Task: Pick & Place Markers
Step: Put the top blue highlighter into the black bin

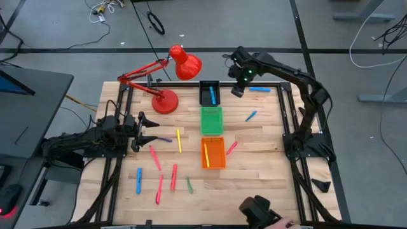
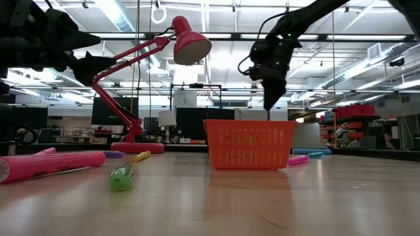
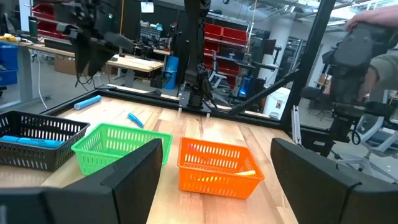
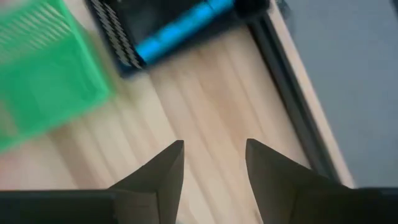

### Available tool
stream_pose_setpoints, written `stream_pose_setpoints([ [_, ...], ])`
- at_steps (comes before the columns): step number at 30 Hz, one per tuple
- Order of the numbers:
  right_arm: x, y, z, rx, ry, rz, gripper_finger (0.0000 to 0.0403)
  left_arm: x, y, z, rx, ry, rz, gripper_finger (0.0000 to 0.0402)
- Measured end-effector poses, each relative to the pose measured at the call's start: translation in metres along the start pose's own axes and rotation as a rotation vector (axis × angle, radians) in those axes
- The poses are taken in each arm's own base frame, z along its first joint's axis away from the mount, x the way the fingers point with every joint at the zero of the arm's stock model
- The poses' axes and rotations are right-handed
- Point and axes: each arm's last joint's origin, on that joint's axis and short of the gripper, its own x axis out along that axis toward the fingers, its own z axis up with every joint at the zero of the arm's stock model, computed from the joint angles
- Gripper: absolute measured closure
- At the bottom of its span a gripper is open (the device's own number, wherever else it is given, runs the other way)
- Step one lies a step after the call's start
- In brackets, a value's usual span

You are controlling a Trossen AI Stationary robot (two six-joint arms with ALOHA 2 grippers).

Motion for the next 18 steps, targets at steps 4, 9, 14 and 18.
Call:
stream_pose_setpoints([
  [4,-0.003,-0.006,-0.019,-0.047,0.019,-0.044,0.0231,0.0,0.0,0.0,0.0,0.0,0.0,0.0094],
  [9,0.0,-0.012,-0.045,-0.072,0.062,-0.04,0.0231,0.0,0.0,0.0,0.0,0.0,0.0,0.0094],
  [14,0.004,-0.021,-0.066,-0.035,0.138,-0.104,0.0231,0.0,0.0,0.0,0.0,0.0,0.0,0.0094],
  [18,0.003,-0.03,-0.074,-0.006,0.178,-0.155,0.0231,0.0,0.0,0.0,0.0,0.0,0.0,0.0094],
])
